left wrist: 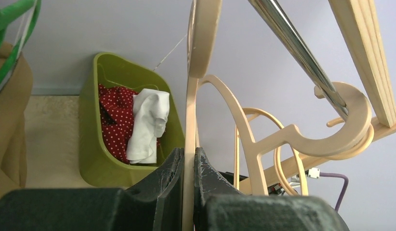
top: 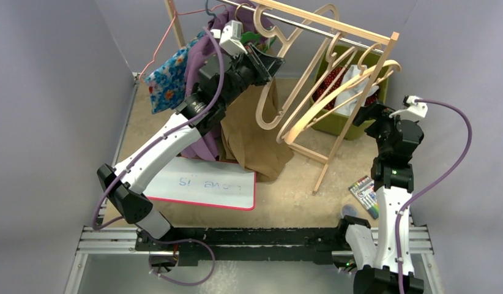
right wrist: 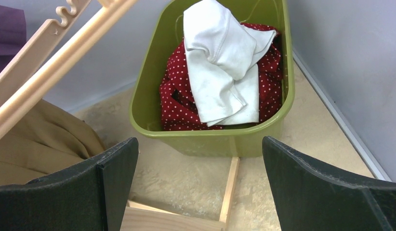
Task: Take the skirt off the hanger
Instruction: Place the hanger at the clothesline.
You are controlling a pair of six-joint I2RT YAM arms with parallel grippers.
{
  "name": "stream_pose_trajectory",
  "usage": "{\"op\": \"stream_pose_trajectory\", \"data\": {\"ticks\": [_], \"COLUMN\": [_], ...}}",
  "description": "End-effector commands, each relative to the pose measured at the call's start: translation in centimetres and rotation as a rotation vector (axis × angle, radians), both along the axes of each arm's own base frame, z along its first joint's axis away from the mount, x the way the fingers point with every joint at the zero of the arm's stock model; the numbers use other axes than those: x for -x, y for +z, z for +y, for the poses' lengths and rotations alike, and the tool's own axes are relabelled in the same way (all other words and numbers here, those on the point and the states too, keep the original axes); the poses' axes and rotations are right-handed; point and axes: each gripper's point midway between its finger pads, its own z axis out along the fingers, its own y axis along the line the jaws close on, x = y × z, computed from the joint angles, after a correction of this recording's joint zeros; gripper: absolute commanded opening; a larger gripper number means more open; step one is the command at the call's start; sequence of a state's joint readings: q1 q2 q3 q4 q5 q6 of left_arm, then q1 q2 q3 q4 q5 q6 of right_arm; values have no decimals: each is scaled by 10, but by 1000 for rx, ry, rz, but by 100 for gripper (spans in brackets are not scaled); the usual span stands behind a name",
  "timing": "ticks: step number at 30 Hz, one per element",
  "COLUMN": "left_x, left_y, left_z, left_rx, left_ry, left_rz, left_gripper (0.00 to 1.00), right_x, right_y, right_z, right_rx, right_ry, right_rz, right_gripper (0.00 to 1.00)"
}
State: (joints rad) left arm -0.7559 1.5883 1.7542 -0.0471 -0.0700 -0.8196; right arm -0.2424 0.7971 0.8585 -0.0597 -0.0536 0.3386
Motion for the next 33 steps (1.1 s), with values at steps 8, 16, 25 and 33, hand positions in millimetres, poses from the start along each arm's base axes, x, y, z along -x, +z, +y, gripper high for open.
{"op": "stream_pose_trajectory", "data": {"ticks": [8, 16, 25, 33], "left_x": [37, 53, 57, 65], "left_y": [25, 4, -7, -5], "left_z": [-34, -60, -63, -40], "left_rx": [-33, -119, -173, -241], "left_ry": [-86, -98, -81, -52], "left_rz": [-114, -126, -110, -144], "left_gripper": [0, 0, 1, 43], "right_x": [-1, -1, 0, 0], "right_y": [13, 13, 13, 12], "right_z": [11, 11, 13, 14], "right_rx": [13, 14, 14, 12], "right_ry": [60, 62, 68, 73], "right_rz": [-53, -51, -53, -50], "right_gripper": [99, 99, 99, 99]}}
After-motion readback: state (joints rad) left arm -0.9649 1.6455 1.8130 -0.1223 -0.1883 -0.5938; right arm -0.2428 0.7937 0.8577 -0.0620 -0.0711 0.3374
